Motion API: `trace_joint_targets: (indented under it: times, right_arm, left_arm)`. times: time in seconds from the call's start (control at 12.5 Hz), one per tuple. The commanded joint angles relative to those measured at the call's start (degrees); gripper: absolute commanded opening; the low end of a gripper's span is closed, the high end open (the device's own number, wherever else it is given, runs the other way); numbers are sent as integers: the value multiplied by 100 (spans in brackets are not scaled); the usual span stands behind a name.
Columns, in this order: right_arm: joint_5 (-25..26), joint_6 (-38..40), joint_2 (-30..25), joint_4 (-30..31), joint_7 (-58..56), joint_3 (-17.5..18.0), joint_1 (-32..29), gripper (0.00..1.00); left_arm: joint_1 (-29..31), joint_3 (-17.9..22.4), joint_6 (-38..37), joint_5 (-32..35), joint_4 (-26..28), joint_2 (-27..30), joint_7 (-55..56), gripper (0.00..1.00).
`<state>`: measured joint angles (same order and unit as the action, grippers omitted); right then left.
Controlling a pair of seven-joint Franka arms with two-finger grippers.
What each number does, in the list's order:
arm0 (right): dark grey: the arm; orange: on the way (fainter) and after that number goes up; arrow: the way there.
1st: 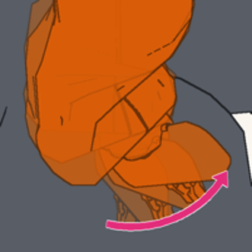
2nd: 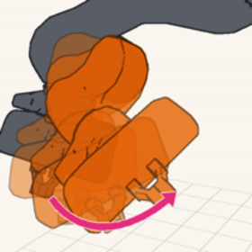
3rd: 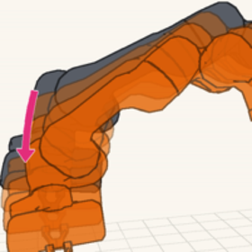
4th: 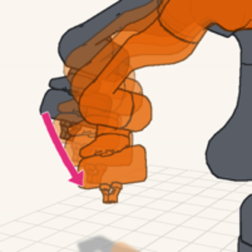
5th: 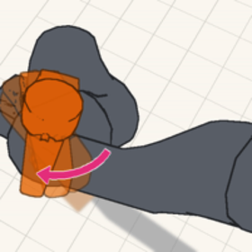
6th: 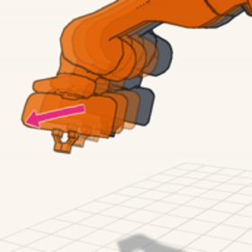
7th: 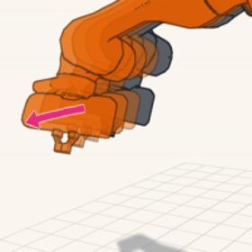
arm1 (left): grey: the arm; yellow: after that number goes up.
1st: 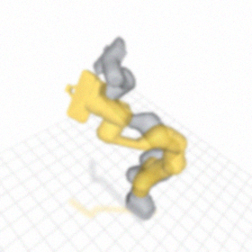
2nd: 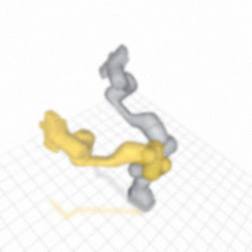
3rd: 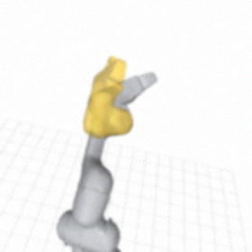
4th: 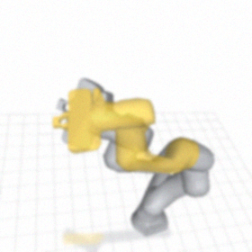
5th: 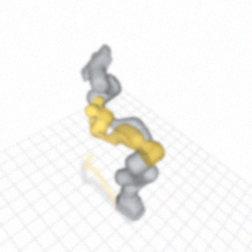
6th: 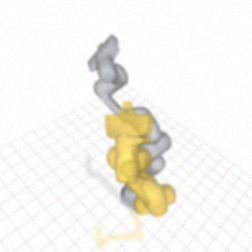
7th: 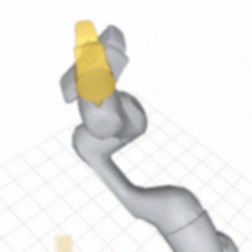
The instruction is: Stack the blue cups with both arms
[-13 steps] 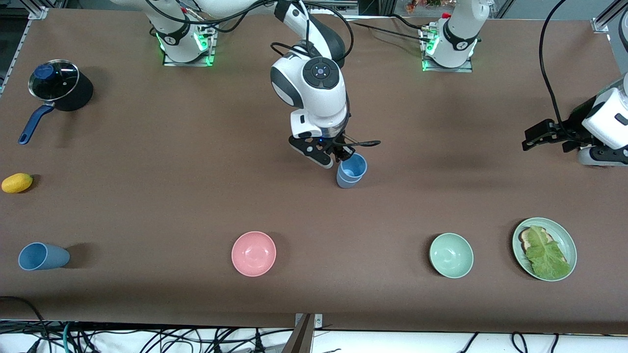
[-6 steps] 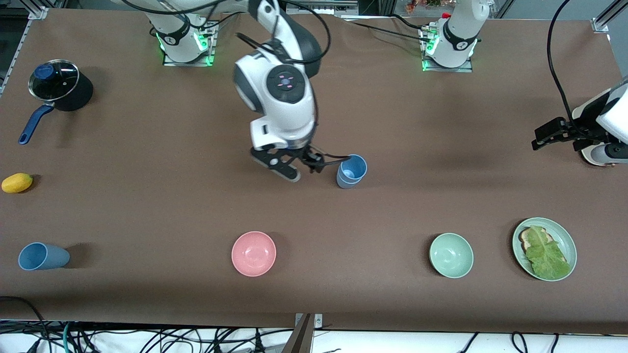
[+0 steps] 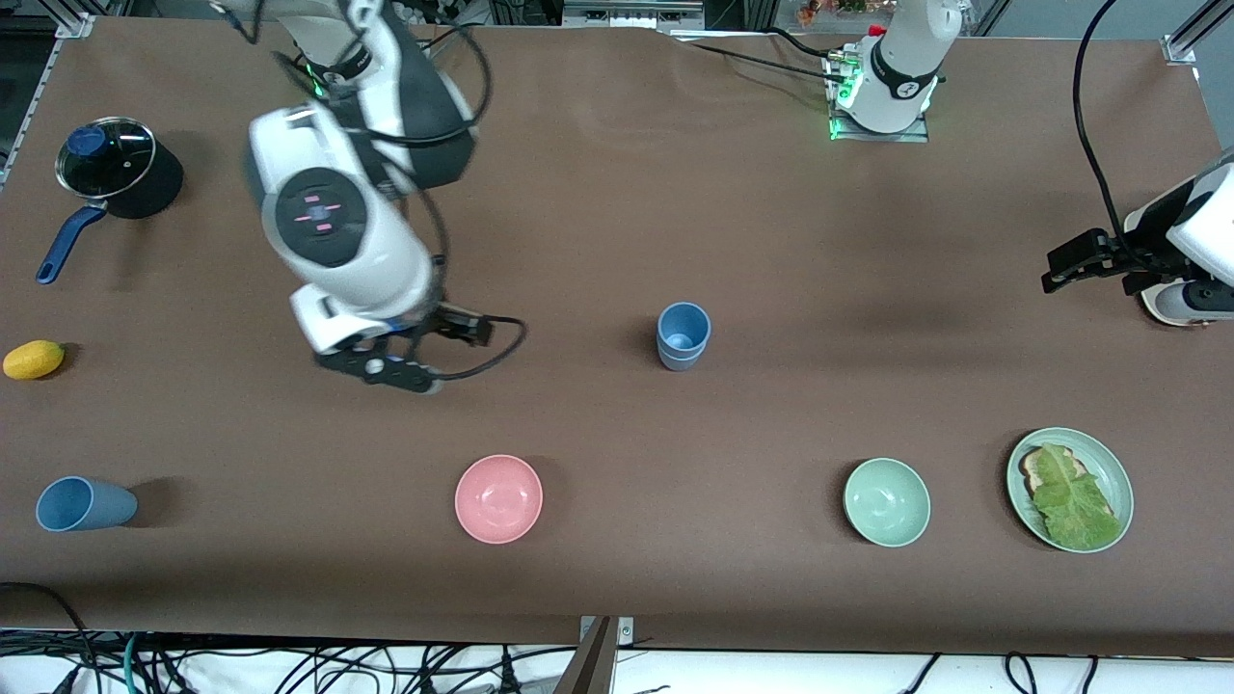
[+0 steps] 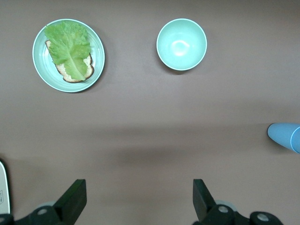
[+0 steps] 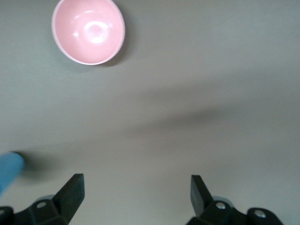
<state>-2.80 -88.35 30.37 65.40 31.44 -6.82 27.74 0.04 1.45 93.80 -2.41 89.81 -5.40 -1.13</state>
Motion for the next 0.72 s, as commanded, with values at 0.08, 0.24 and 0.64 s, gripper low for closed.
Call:
trace_joint_targets:
  times: [0.08, 0.24, 0.64]
  right_arm:
    - [-46, 213, -959, 785, -1260, 216, -943, 100]
    - [-90, -154, -1863, 1935, -1613, 513, -1628, 100]
    - [-2, -1159, -3432, 3884, -1606, 1130, -2466, 100]
  left_arm:
    - [-39, -22, -99, 144, -42, -5, -54, 100]
    - [-21, -22, -81, 144, -42, -14, -63, 100]
    - [-21, -22, -72, 144, -51, -40, -63, 100]
